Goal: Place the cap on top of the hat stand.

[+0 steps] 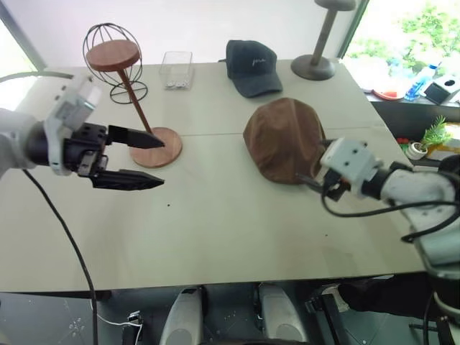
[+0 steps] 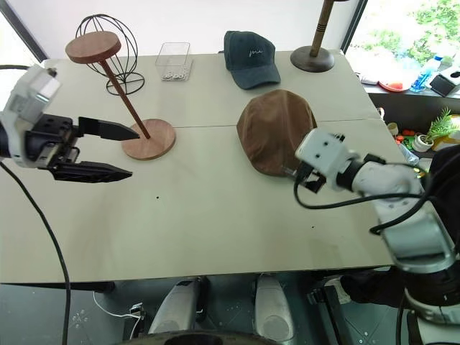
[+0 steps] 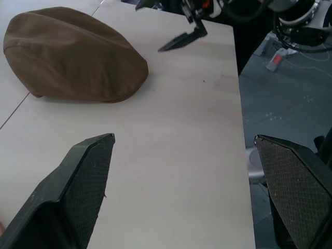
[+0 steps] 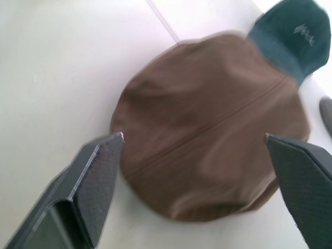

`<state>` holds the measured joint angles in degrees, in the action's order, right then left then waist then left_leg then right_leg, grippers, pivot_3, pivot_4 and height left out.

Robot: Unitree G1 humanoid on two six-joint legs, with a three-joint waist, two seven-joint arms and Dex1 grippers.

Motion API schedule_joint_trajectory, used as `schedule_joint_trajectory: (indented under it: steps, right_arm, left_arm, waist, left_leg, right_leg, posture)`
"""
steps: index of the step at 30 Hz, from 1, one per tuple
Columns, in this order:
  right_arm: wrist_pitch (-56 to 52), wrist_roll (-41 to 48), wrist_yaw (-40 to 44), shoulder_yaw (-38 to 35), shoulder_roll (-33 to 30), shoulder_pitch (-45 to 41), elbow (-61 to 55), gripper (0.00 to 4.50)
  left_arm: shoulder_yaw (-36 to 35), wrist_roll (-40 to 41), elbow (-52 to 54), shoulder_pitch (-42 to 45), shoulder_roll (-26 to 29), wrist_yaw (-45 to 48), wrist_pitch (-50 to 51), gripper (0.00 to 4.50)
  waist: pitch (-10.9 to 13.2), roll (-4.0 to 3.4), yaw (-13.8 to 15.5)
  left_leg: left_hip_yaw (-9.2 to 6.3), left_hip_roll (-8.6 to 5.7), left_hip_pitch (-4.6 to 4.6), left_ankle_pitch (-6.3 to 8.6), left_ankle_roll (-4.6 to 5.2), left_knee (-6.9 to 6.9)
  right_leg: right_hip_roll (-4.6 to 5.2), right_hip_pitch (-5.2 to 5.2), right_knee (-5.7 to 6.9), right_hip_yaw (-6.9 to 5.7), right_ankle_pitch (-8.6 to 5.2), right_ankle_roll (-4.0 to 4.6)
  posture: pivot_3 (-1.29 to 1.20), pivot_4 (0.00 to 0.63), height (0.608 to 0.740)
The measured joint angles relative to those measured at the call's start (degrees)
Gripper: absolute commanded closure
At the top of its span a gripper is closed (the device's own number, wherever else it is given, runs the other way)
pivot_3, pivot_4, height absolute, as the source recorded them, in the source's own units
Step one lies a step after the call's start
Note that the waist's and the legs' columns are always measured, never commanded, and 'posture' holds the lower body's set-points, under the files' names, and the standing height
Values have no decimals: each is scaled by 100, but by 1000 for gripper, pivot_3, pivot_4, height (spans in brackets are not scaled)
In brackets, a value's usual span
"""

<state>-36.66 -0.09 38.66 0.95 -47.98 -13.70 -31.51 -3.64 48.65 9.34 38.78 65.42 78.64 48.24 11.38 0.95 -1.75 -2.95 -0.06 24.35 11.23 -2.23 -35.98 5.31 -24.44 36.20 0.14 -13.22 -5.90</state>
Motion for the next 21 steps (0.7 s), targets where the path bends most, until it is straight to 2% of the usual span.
schedule_joint_trajectory:
  steps: [5,12,21]
  right_arm:
    - [460,-952,-687,536,23,502,73,46]
    - [1311,-1908,-1383,1129,368,597,873,46]
    - [2687,-2862,-2307,1571,811,-214,2640,46]
  left_arm:
    - [229,-147,-85,187,-222,75,20,0]
    - [275,-220,-104,190,-373,110,29,0]
    - [243,-239,-139,208,-424,-13,153,0]
  waist:
    - [0,3,60]
    - [-1,7,81]
    - [-13,26,63]
  left_leg:
    - [0,0,1,0,1,-6]
    - [-2,0,3,0,1,-9]
    - [-6,0,-5,0,1,-14]
  right_leg:
    - [0,0,-1,0,0,0]
    - [0,1,-1,0,1,1]
    - [-2,12,-1,-1,4,4]
  posture:
    - [0,150,740]
    - [0,150,740]
    - [0,150,740]
